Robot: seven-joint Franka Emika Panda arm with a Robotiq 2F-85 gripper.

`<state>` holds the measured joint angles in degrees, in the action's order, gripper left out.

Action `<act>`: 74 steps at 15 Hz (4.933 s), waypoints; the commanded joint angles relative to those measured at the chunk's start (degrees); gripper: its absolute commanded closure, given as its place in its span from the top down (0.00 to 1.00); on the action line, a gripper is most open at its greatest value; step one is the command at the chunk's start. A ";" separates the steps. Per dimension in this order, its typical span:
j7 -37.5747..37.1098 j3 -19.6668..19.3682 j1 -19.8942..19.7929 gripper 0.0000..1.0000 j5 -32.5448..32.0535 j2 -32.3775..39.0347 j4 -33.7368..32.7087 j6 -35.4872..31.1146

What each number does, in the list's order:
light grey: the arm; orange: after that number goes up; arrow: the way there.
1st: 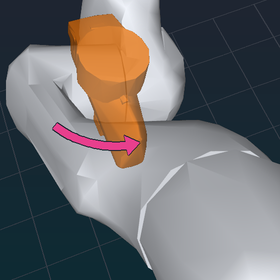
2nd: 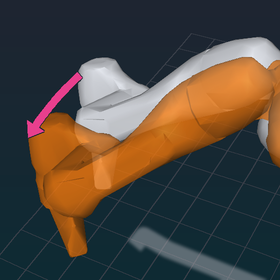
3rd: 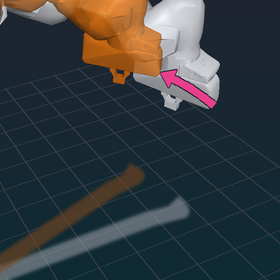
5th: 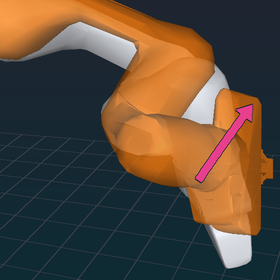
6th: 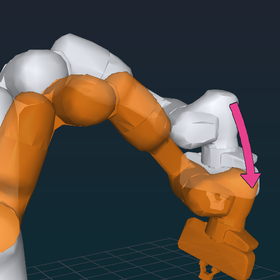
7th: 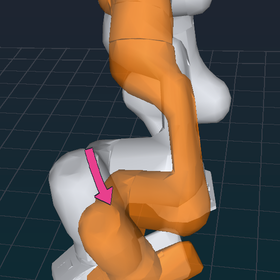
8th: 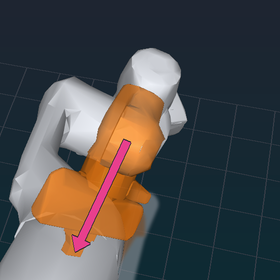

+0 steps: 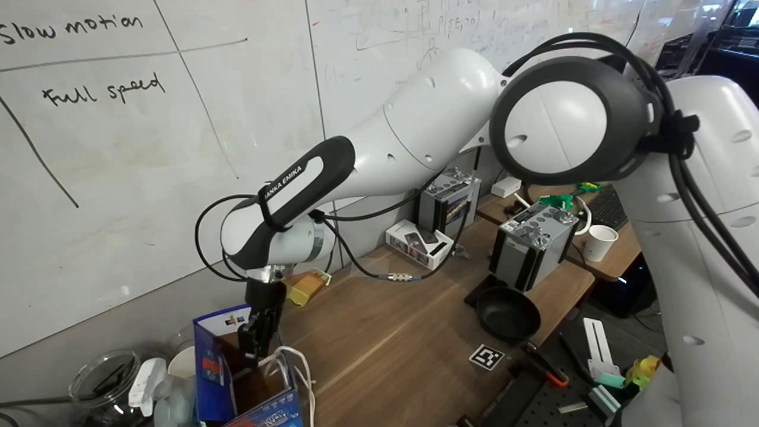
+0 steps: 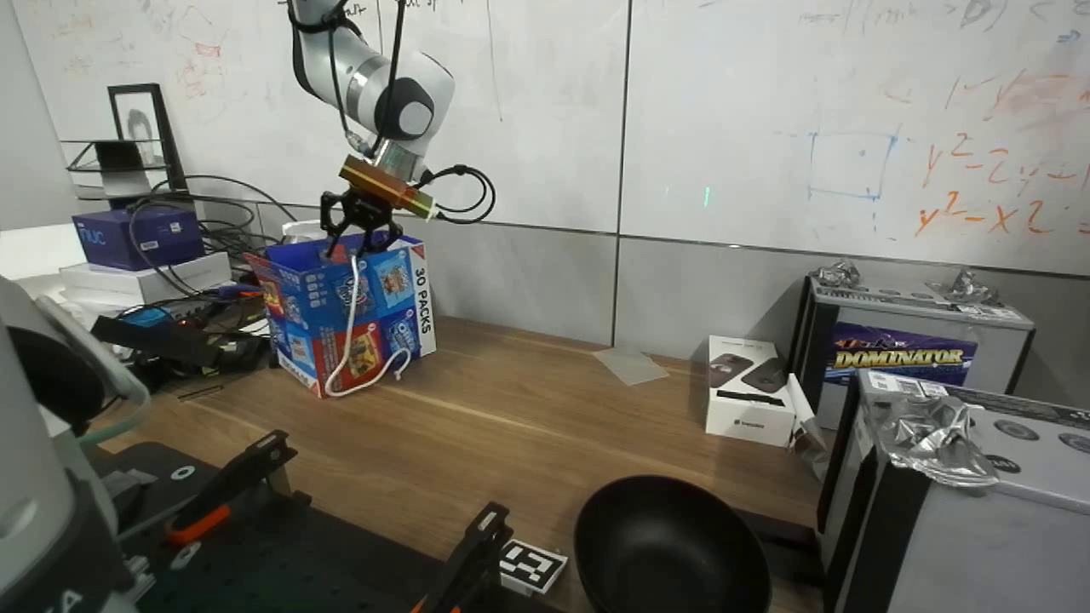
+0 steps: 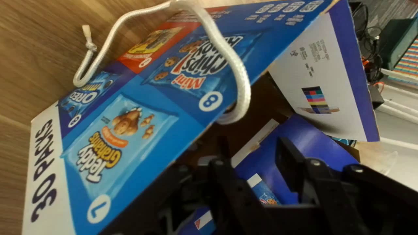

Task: Put the two white ropes inside the blue box

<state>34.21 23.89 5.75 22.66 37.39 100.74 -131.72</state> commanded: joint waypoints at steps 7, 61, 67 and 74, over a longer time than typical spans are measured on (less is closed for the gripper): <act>0.57 -3.54 -1.05 1.00 -9.79 -15.18 9.30 8.27; 50.52 -3.06 6.55 1.00 34.18 -6.65 25.59 -37.30; 50.06 -2.90 7.10 1.00 33.57 -4.32 23.81 -37.58; 49.73 -3.36 7.38 1.00 32.81 -3.47 23.24 -37.45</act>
<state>83.50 20.66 13.00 56.30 33.26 125.38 -169.62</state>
